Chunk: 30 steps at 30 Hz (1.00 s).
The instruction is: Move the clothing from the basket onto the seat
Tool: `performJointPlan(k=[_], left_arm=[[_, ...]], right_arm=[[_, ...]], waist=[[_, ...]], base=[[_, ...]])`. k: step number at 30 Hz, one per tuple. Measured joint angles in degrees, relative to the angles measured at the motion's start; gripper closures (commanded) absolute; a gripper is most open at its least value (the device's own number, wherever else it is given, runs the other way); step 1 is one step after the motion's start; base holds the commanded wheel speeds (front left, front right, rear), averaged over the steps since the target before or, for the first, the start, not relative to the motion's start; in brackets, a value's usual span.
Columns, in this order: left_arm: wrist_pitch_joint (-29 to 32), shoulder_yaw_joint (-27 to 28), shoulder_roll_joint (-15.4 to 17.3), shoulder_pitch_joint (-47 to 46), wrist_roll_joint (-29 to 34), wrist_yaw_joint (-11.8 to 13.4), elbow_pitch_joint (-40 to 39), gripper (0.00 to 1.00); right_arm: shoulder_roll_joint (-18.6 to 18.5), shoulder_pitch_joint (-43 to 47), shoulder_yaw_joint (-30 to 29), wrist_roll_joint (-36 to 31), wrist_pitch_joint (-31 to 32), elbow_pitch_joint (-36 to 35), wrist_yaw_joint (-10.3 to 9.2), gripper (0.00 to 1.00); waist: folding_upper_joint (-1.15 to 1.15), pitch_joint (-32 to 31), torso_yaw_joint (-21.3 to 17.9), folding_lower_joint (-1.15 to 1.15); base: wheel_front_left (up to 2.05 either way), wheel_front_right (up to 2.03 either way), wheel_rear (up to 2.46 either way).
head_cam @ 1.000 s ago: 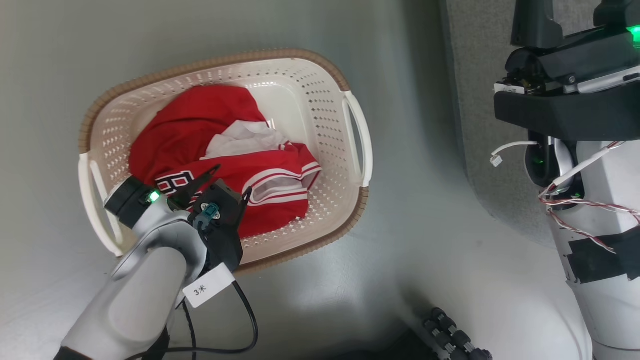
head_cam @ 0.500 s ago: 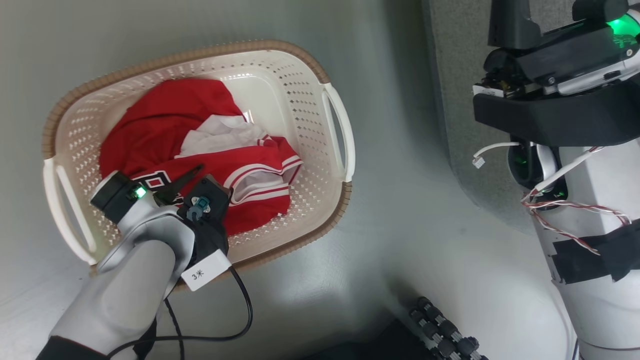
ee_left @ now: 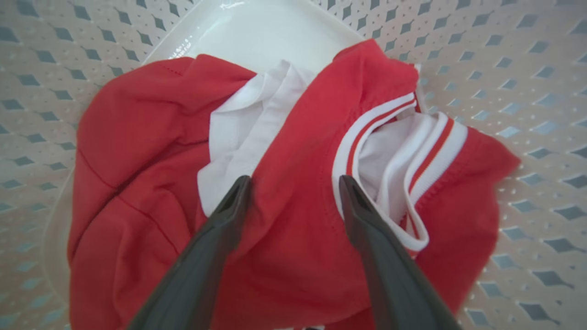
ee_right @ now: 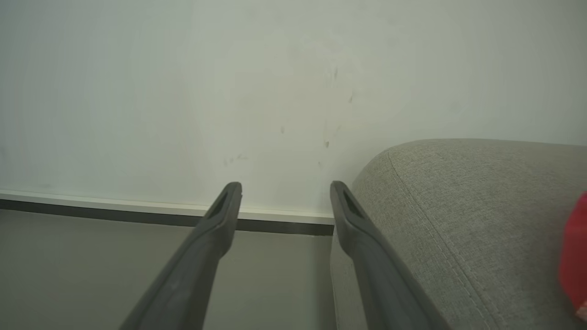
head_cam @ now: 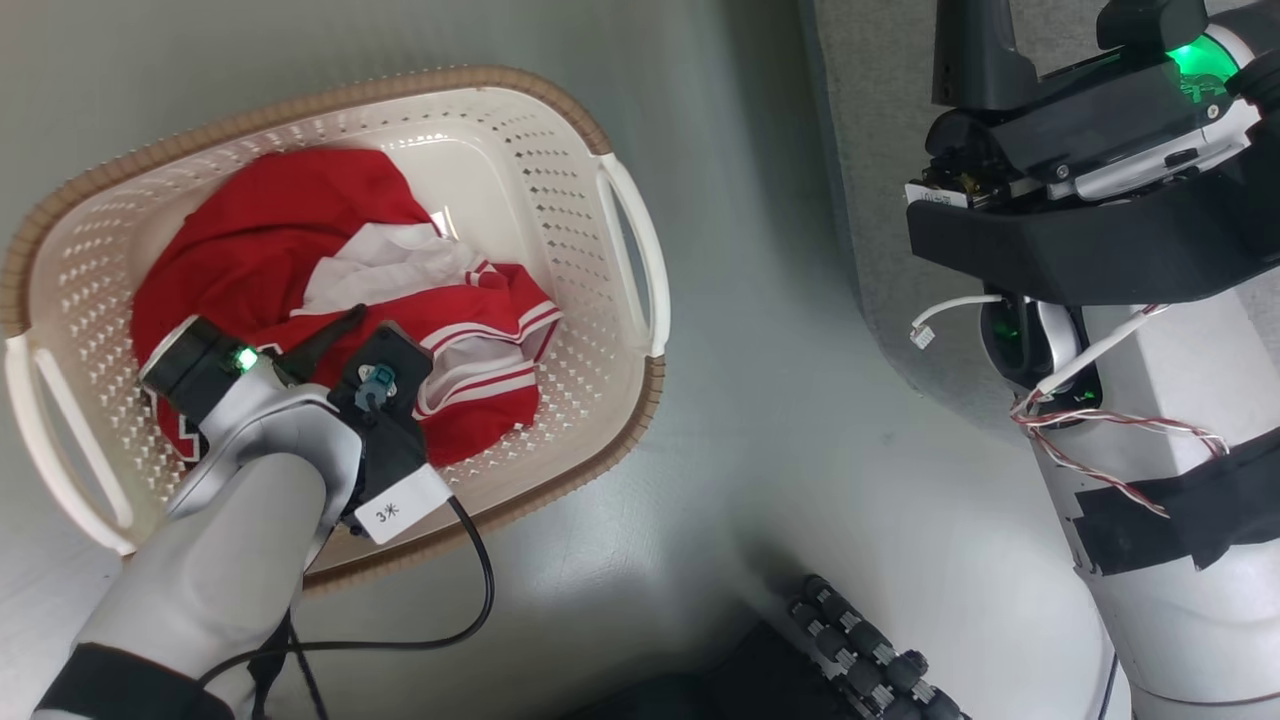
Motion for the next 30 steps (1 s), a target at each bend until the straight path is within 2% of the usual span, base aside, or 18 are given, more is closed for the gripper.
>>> performJointPlan(k=[1,2,3,4,5,6,13,20,30], left_arm=[[0.0,0.0,-0.1,-0.2,0.3,0.0,0.3,0.08],[0.0,-0.1,-0.2,-0.2,0.6,0.1,0.6,0.47],[0.0,-0.1,-0.3,-0.2,0.9,0.1,0.9,0.68],[0.0,-0.1,-0.3,-0.2,0.9,0.4,1.2,0.79],[0.0,-0.1,-0.3,-0.3,0.9,0.5,1.4,0.95],[0.0,-0.1,-0.3,-0.3,0.9,0.5,1.5,1.00],[-1.4,-0.2,-1.0,-1.2,0.9,1.2,2.8,1.00],[-5.9,1.8,-4.6,-1.2,-1.9,2.3,2.5,1.00],[-13.1,3.2,-9.1,-1.2,-4.9,2.0,0.5,1.00]], right_arm=[[0.0,0.0,-0.1,0.0,0.0,0.0,0.05,0.00],[0.0,0.0,-0.2,0.0,0.0,0.1,0.15,0.00],[0.0,0.0,-0.2,0.0,0.0,0.1,0.15,0.00],[0.0,0.0,-0.3,0.0,0.0,0.2,0.15,0.00],[0.1,0.0,-0.3,0.0,0.0,0.2,0.15,0.00],[0.2,0.0,-0.4,0.0,0.0,0.3,0.16,0.00],[0.4,0.1,-1.0,-0.4,0.0,1.4,0.60,0.00],[0.4,0.1,-1.4,-0.8,0.0,3.2,1.16,0.00],[0.2,0.7,-1.1,-2.0,0.0,6.6,2.22,0.00]], waist=[[0.00,0.1,-0.1,0.00],[0.00,0.1,-0.3,0.00],[0.00,0.1,-0.4,0.00],[0.00,0.1,-0.5,0.00],[0.00,0.1,-0.6,0.00],[0.00,0.1,-0.6,0.00],[0.00,-0.3,-0.8,0.00],[0.00,-2.0,0.2,0.00],[0.00,-6.3,3.2,-0.01]], base=[[0.00,0.00,0.00],[0.00,0.00,0.00],[0.00,0.00,0.00],[0.00,0.00,0.00],[0.00,0.00,0.00],[0.00,0.00,0.00],[0.00,0.00,0.00],[0.00,0.00,0.00],[0.00,0.00,0.00]])
